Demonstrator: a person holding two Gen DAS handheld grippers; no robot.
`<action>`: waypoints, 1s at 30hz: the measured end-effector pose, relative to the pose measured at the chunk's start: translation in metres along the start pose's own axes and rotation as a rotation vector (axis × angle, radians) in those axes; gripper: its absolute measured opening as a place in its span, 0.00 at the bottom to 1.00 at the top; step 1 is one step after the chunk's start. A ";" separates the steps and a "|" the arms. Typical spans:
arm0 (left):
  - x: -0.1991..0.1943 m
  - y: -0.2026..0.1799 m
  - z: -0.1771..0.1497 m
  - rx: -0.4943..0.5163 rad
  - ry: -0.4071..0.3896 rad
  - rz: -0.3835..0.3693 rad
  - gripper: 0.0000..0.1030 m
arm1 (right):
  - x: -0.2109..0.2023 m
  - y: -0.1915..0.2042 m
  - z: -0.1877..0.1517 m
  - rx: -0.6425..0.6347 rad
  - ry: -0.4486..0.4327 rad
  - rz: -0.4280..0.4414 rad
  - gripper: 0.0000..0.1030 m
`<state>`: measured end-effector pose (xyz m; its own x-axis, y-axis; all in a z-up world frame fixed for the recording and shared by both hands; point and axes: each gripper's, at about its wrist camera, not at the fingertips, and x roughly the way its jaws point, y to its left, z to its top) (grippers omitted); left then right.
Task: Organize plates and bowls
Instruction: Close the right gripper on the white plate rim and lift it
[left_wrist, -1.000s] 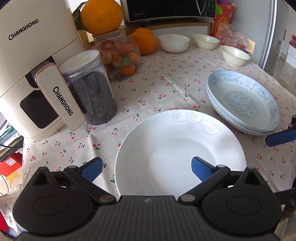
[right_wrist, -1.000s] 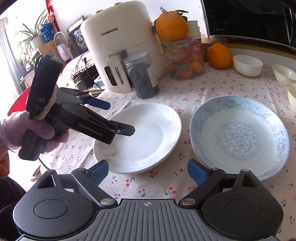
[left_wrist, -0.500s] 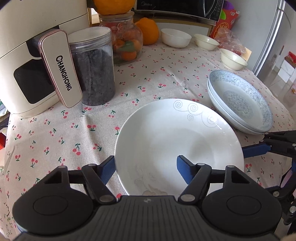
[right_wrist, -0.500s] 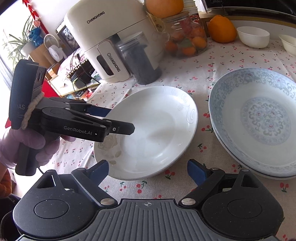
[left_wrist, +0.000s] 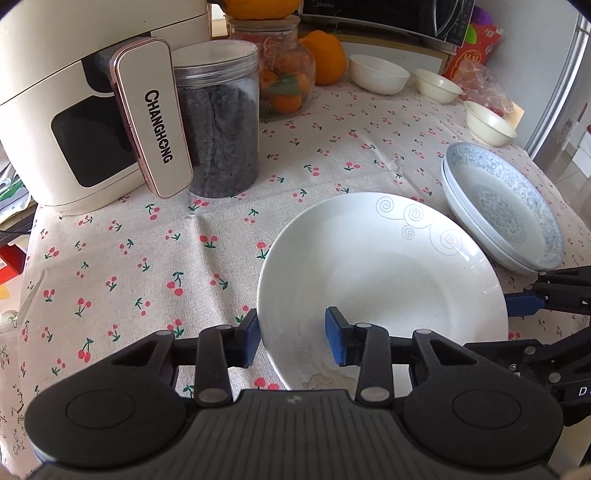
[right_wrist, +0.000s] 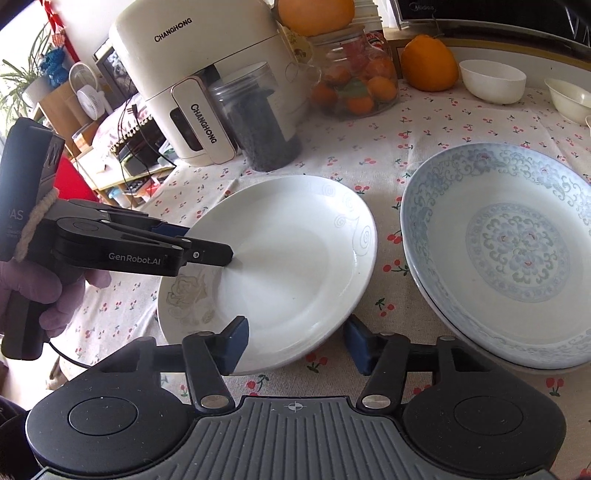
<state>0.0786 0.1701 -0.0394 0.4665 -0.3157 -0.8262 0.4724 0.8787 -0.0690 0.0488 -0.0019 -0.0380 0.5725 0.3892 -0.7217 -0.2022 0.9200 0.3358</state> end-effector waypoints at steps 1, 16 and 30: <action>0.000 0.001 0.000 -0.004 -0.002 0.003 0.29 | 0.000 0.000 0.000 -0.001 0.002 -0.009 0.48; -0.017 0.003 -0.004 -0.023 -0.041 0.014 0.25 | -0.008 -0.003 0.008 -0.010 0.004 -0.014 0.31; -0.035 -0.005 0.010 -0.056 -0.138 0.010 0.24 | -0.023 -0.009 0.026 -0.003 -0.038 0.003 0.31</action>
<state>0.0670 0.1728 -0.0051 0.5713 -0.3494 -0.7427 0.4266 0.8994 -0.0949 0.0581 -0.0209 -0.0083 0.6014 0.3896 -0.6976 -0.2063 0.9192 0.3355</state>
